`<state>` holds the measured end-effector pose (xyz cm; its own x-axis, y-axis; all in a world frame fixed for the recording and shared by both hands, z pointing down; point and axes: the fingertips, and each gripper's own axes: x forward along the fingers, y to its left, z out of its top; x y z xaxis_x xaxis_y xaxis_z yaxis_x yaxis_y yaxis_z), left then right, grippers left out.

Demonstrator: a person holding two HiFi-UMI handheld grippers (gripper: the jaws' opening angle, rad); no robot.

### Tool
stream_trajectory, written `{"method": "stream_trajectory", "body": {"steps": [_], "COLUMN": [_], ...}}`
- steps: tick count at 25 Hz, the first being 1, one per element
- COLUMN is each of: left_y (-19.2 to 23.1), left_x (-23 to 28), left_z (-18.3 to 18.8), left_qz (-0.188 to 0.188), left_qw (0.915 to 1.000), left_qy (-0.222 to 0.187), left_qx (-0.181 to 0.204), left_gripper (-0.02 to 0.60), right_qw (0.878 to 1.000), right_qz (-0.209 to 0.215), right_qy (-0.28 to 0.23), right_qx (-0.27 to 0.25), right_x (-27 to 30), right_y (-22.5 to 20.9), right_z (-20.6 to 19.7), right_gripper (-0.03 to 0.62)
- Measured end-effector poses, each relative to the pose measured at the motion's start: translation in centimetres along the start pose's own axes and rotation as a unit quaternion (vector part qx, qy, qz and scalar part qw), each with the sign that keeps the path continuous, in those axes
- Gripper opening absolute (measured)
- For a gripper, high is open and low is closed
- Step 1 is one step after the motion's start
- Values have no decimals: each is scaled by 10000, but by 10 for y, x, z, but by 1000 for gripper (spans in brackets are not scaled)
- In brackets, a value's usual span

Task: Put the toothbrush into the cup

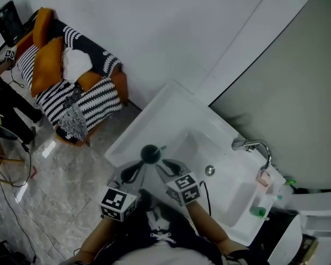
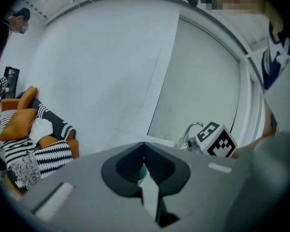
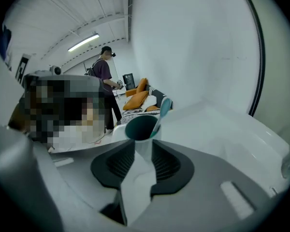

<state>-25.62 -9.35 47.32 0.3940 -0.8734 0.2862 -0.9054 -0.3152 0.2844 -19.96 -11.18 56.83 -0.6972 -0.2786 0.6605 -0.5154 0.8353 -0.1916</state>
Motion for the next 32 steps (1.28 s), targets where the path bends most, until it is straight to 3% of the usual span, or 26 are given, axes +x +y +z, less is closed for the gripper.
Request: {"method": "stream_trajectory", "body": {"steps": [2,5,7,11,13,25,32], "left_y": [-2,-6,-10,-20,-26,-57,-56], "left_x": [2,6,10,17,22,39,52], "left_z": [-1,-4,-7,-8,-8,-27,-40], "left_qz": [-51,-116,-180,-368,-463,-922,-999], "left_qw": [10000,9998,9994,9982,9974,9917,9894], "left_qy": [32,135,234,348,385,719,830], "left_qx": [34,100,179,315,390,543,654], "left_gripper": [0,0,0,0,0,0,0], "right_qw": [9992,9918,9874,9907,9911,9929,9940], "right_qz": [198,784,941,683,645,339,222], "right_qy": [-296,-816,-1103,-1174,-1161,-1023,-892], "right_qx": [200,588,632,18,-52,514,593], "right_x": [-8,-23,-32,-45,-52,-65,-59], "right_y": [5,23,33,41,42,27,13], "right_z": [7,21,30,29,27,-13,-26], "right_gripper": [3,0,0,0,0,0,0]}}
